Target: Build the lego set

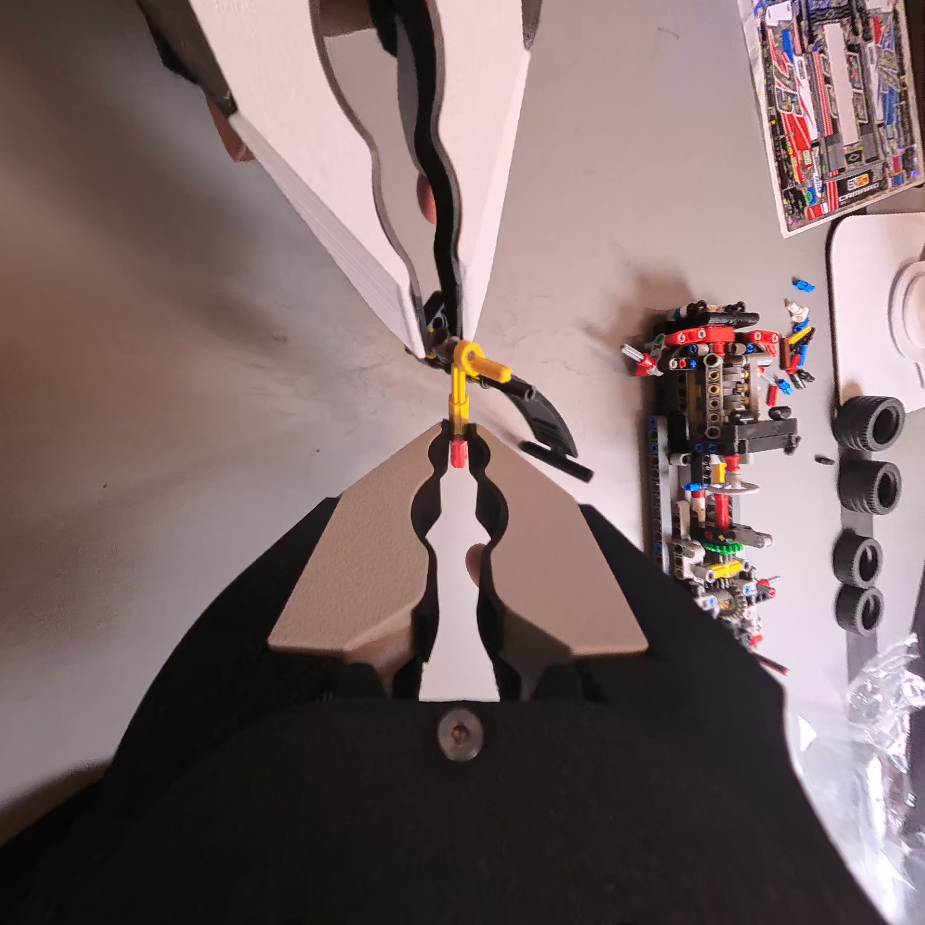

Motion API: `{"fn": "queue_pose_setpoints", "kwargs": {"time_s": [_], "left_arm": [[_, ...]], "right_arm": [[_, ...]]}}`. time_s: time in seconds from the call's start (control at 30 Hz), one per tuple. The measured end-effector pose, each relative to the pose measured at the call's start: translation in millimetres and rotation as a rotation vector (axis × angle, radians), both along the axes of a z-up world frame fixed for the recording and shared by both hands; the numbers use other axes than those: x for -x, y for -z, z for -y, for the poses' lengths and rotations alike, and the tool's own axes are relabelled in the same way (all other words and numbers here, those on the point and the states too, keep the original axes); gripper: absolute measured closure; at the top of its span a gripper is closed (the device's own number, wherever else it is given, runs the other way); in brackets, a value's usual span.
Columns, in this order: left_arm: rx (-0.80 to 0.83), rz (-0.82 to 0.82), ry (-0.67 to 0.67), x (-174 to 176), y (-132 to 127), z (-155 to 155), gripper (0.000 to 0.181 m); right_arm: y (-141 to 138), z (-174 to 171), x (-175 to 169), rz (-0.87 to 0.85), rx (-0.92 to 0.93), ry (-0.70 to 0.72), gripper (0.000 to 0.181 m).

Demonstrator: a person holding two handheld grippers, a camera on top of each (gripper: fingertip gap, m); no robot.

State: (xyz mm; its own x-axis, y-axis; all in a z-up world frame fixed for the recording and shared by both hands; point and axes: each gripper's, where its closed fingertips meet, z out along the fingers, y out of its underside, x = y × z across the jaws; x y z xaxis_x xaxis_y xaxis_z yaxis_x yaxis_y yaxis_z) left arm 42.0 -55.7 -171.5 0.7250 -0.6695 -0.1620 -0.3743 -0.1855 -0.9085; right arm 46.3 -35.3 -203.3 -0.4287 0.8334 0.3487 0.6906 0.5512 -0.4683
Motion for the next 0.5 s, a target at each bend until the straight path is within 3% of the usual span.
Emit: {"fn": "queue_pose_setpoints", "kwargs": {"time_s": [0.27, 0.37, 0.5], "left_arm": [[-0.119, -0.384, 0.029, 3, 33, -1, 0.175], [-0.09, -0.427, 0.048, 6, 46, 1, 0.175], [-0.019, -0.371, 0.082, 11, 51, 6, 0.173]], "right_arm": [[29, -12, -7, 0.026, 0.002, 0.009, 0.178], [40, -23, -16, 0.05, -0.015, 0.026, 0.178], [39, -30, -23, 0.017, 0.02, 0.055, 0.178]]}}
